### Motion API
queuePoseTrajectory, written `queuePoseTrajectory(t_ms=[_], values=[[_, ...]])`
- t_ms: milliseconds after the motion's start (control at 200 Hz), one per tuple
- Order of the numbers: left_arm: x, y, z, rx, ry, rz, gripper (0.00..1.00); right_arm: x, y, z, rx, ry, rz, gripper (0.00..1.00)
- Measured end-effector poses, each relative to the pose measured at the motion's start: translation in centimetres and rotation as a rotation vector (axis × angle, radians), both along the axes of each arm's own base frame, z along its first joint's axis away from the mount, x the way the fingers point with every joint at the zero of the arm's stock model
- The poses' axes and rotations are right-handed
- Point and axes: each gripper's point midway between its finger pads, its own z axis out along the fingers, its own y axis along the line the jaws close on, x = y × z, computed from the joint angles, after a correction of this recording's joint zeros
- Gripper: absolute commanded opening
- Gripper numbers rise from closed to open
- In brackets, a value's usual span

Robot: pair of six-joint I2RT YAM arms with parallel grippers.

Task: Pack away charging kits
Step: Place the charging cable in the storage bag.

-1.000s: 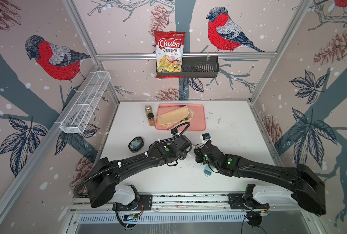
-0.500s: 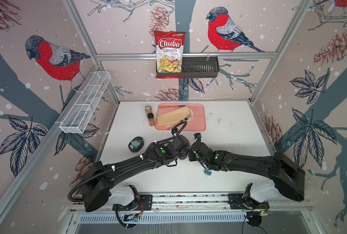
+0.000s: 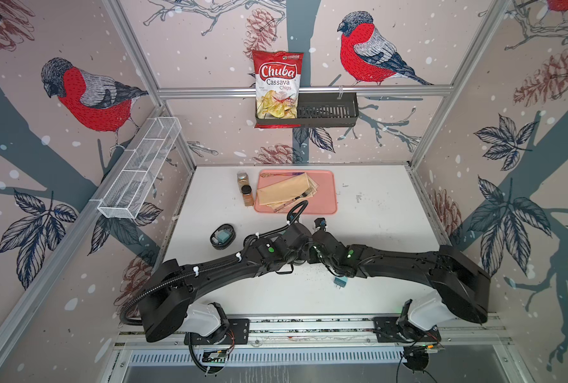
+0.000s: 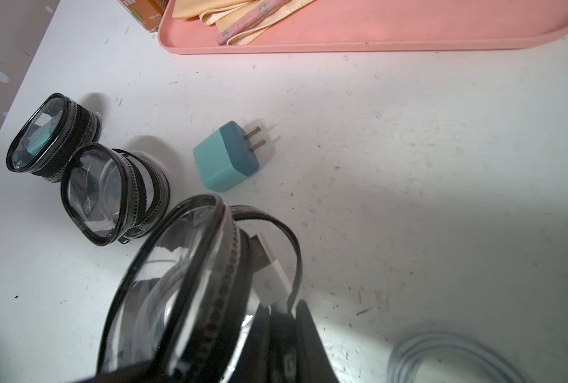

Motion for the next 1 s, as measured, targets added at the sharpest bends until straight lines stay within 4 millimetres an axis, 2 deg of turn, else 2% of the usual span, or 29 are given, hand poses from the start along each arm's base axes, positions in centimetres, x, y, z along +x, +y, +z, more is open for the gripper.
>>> queuePoseTrajectory(t_ms=[420, 720, 1001], values=[[-0.4, -0.1, -0.5, -0.047, 0.002, -0.008, 0.0, 0.4, -0.5, -1.7, 0.029, 0.066, -0.003, 0.16], [-0.6, 0.1, -0.4, -0.077, 0.0, 0.0, 0.0, 0.1, 0.2, -1.5, 0.078, 0.093, 0.008, 0.35], [-0.5, 0.5, -0.7, -0.067, -0.004, 0.014, 0.0, 0.2, 0.1, -1.5, 0.074, 0.094, 0.0, 0.45]])
